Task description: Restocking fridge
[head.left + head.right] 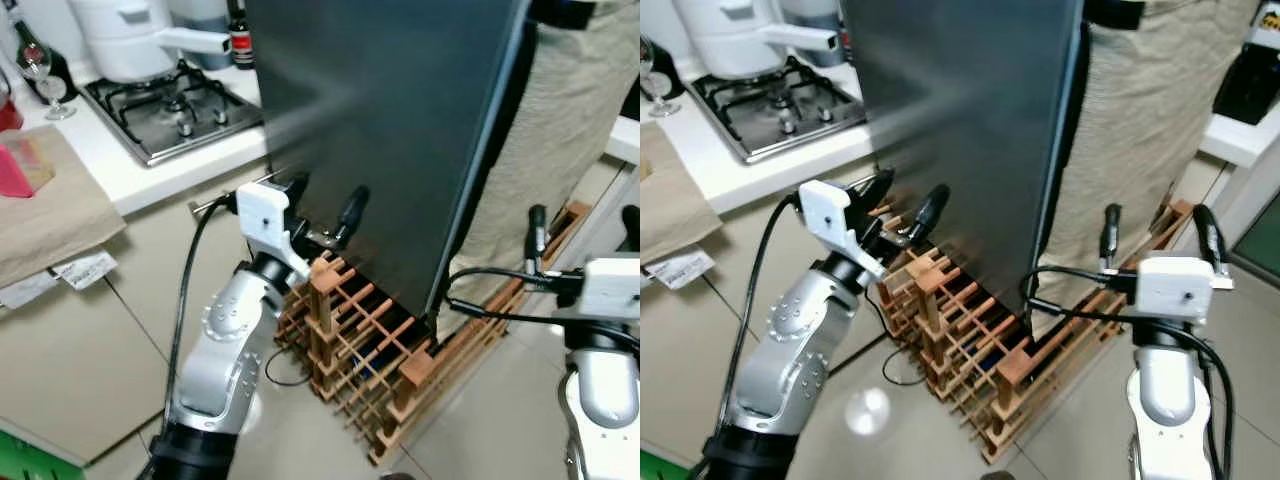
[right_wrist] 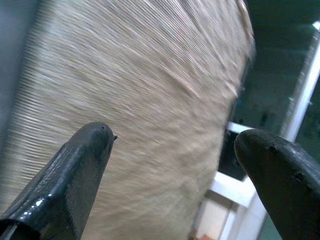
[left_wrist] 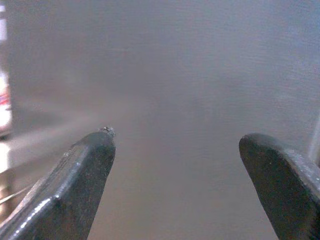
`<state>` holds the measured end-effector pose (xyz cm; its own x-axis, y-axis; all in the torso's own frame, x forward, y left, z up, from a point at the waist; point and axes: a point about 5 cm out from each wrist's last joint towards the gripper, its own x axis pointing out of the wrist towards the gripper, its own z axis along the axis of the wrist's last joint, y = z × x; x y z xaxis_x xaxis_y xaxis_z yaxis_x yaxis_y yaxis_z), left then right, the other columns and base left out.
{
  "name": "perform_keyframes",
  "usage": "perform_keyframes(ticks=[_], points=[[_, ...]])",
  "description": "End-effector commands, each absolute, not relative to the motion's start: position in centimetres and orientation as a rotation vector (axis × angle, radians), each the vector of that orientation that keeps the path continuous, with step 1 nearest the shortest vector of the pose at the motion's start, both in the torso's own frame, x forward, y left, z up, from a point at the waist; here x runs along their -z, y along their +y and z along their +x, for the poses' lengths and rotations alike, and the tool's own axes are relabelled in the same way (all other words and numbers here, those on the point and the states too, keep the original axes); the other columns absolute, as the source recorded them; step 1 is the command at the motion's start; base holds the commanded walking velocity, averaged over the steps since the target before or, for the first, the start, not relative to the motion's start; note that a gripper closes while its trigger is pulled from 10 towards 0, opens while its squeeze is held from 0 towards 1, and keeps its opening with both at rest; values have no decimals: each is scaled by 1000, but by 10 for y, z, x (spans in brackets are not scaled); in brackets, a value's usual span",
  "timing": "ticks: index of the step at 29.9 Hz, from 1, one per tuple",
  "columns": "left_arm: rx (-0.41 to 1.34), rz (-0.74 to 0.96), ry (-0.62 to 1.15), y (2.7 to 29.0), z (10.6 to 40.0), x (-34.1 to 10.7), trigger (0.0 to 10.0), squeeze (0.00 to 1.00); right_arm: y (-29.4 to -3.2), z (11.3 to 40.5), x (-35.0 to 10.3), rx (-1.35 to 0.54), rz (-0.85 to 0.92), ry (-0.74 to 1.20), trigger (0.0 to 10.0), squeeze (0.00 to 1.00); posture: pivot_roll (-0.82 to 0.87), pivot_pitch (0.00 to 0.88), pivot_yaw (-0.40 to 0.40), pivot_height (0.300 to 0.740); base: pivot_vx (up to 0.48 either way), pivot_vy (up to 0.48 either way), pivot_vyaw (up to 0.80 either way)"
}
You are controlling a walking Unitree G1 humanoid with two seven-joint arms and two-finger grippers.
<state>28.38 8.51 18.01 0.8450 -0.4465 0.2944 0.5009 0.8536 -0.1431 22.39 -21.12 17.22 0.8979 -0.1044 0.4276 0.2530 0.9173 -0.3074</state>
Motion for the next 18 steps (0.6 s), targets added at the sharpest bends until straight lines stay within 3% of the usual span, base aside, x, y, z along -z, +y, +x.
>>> perform_keyframes(ticks=[1,18], points=[[524,-251,-209,80,285,-174,10000,0,-214,223,-176,197,-378,-426,10000,0,-266,24,36,740,0,0,-781],[494,-282,-132,80,296,-174,10000,0,-216,231,-174,189,-366,-412,10000,0,-262,42,36,740,0,0,-767]])
